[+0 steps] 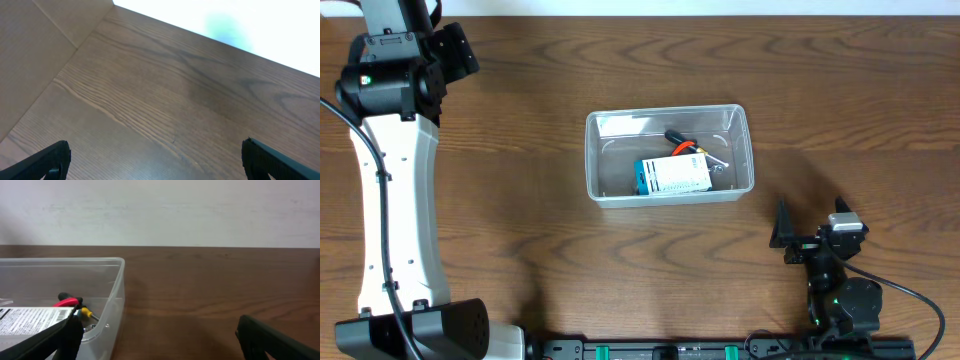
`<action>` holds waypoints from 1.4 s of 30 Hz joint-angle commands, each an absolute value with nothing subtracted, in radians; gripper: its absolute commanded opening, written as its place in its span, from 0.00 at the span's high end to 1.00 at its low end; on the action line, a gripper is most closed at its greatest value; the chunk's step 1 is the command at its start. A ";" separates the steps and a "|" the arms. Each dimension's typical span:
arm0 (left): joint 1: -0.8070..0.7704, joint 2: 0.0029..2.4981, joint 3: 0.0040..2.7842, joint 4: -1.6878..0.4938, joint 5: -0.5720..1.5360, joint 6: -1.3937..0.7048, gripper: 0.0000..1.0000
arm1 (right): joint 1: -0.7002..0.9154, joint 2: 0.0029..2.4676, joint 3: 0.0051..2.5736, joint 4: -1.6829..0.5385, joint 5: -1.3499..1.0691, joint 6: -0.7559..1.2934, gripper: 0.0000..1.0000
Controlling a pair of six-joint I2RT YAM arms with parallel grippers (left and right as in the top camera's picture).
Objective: Pack container
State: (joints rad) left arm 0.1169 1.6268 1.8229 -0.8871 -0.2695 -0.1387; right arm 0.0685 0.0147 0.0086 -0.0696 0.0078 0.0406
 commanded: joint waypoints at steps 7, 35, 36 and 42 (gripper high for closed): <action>0.123 1.586 1.821 -0.870 -0.273 -0.155 0.02 | 0.058 0.006 0.006 -0.072 0.019 0.029 0.01; 0.122 0.528 1.134 -0.738 -0.210 -0.310 0.02 | 0.058 0.006 0.006 -0.072 0.019 0.029 0.01; 0.122 0.505 1.083 -0.712 -0.210 -0.332 0.02 | 0.058 0.006 0.006 -0.072 0.019 0.029 0.01; 0.122 0.392 0.769 -0.568 -0.210 -0.468 0.02 | 0.058 0.006 0.006 -0.072 0.019 0.029 0.01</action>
